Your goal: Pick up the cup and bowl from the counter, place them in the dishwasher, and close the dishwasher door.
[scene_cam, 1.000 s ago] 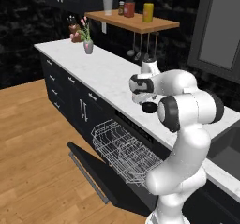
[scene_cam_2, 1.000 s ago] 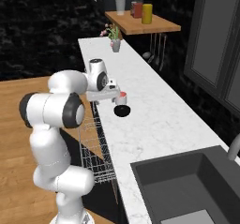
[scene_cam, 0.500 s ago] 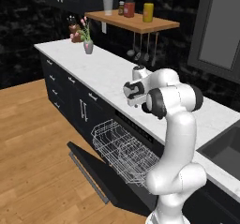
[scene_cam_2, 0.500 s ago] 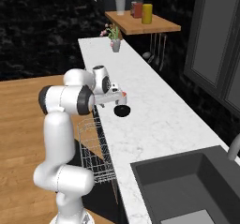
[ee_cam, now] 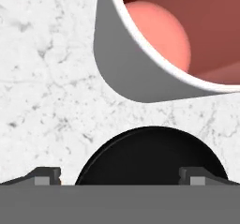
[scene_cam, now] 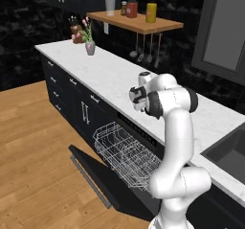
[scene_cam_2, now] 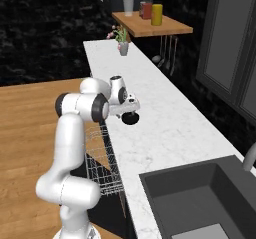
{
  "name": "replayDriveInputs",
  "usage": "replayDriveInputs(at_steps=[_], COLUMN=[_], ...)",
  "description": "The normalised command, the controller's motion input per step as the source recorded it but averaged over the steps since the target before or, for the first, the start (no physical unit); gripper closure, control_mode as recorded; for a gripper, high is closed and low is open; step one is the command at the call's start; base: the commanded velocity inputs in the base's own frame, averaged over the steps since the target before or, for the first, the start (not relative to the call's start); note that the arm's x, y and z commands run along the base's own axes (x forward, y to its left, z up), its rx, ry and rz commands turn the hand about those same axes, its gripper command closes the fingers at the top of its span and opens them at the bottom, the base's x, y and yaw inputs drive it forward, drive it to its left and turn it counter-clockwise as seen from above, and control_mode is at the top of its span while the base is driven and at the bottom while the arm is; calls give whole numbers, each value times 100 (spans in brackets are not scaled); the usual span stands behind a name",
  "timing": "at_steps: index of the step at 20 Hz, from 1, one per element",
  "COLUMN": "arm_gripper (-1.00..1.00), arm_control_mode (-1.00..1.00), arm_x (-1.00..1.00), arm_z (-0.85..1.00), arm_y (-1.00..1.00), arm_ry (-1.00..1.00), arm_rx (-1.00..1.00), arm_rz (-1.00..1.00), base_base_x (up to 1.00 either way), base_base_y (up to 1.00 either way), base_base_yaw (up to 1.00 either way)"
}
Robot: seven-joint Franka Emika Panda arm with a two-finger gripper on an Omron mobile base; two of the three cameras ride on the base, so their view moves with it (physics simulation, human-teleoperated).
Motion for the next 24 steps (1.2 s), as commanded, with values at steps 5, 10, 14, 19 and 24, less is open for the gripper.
replayDriveInputs(at_steps=[5, 10, 14, 19, 24], arm_gripper=[-100, -100, 100, 100, 100], arm_control_mode=[-100, -100, -100, -100, -100], arm_x=[1, 0, -6, -44, -71], arm_z=[-44, -48, -48, -27, -13], arm_y=[-22, -3, 0, 0, 16], arm_ry=[0, 0, 0, -3, -7], arm_rx=[0, 0, 0, 0, 1], arm_rz=[0, 0, 0, 0, 0], base_base_x=[0, 0, 0, 0, 0], base_base_y=[0, 0, 0, 0, 0], base_base_yaw=[0, 0, 0, 0, 0])
